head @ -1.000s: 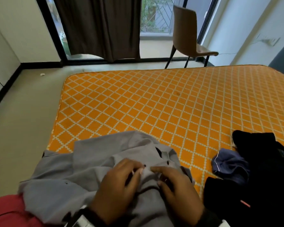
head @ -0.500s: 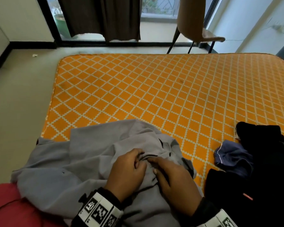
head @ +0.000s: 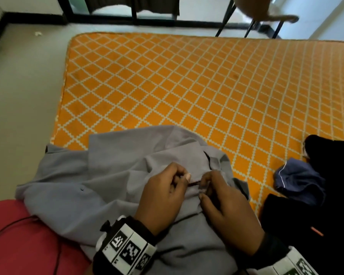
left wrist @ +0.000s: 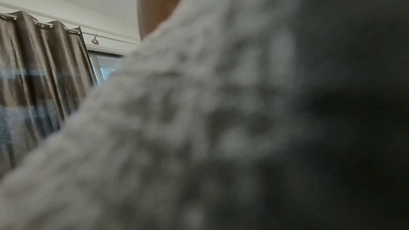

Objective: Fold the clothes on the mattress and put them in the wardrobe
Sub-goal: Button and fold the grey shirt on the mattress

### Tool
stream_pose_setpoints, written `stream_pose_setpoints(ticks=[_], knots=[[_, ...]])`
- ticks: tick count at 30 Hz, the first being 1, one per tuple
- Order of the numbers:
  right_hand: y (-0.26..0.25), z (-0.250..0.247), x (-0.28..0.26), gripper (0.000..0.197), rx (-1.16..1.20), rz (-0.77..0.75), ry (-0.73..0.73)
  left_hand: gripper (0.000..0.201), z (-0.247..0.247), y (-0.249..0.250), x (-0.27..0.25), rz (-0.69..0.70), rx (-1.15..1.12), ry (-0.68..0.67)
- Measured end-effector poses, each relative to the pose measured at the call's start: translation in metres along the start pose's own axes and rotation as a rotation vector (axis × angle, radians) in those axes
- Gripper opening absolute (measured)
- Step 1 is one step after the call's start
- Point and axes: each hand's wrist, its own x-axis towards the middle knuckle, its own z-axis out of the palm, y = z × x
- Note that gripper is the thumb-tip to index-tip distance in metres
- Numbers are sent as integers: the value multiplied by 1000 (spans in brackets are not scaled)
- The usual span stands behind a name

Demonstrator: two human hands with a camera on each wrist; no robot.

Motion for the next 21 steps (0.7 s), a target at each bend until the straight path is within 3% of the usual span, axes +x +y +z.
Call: stream_pose_setpoints(ticks=[8, 11, 17, 21], knots=[[5, 5, 9, 25, -59, -11, 44, 19, -1, -10, 6, -38, -52, 2], [1, 7, 8, 20, -106, -50, 82, 15, -1, -6, 3, 24, -38, 38], [-6, 4, 6, 16, -38, -146, 249, 13, -7, 7, 2, -37, -211, 74], [-14, 5, 2, 8, -36, -178, 350, 19, -5, 11, -3, -32, -229, -2]])
